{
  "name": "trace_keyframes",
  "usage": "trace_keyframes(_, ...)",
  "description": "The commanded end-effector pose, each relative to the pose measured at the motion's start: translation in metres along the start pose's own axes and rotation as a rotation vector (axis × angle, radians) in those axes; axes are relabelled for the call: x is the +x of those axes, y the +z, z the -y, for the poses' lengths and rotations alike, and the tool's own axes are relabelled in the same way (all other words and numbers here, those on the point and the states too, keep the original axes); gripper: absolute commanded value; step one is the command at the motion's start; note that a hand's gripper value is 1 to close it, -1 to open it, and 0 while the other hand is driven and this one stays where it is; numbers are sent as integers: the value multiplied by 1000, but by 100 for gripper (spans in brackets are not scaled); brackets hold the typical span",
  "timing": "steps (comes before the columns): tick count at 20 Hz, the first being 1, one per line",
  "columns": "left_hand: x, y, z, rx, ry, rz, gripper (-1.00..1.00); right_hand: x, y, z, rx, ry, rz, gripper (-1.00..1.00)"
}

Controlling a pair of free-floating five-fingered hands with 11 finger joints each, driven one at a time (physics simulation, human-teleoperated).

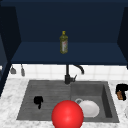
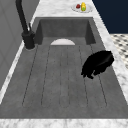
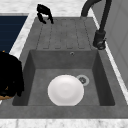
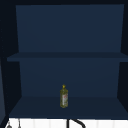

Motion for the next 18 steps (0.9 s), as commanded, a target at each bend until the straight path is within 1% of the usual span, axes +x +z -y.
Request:
trace_keyframes(1, 0, 0, 0, 0, 0, 0, 0, -15, -31, -16, 21, 8, -4, 100)
trace_keyframes(8, 0, 0, 0, 0, 0, 0, 0, -46, -80, -55, 9, 21, -12, 100)
trace_keyframes(13, 0, 0, 0, 0, 0, 0, 0, -67, -110, -78, 10, 43, -14, 100)
trace_keyframes(18, 0, 0, 0, 0, 0, 0, 0, -82, -141, -94, 15, 59, -28, 100)
